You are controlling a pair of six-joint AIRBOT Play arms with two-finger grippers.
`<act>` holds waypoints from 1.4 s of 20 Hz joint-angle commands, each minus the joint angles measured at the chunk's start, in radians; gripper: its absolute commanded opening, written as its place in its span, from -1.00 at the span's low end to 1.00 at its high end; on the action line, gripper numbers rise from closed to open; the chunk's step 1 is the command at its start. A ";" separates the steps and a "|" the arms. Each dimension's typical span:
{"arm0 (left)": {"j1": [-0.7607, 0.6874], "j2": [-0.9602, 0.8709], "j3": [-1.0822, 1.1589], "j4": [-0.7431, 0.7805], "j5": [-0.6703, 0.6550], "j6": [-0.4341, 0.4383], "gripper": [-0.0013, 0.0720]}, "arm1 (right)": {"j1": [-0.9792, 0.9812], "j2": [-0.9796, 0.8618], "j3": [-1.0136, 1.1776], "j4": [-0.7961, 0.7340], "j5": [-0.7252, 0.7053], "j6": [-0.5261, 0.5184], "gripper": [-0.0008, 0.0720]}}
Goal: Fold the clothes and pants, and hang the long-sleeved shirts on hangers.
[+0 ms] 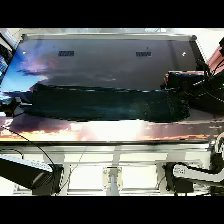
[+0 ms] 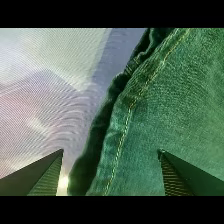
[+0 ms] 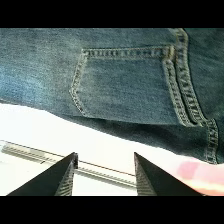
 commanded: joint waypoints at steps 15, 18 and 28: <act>-0.111 -0.091 0.082 -0.056 -0.227 -0.031 -0.90 | 0.022 0.000 0.001 -0.020 -0.032 0.023 0.15; -0.111 -0.072 0.226 -0.056 -0.380 -0.130 -0.91 | 0.022 0.000 0.001 -0.032 -0.032 0.022 0.14; -0.375 0.203 0.401 -0.051 -0.364 -0.243 -0.91 | 0.022 0.000 0.001 -0.043 -0.092 -0.044 0.14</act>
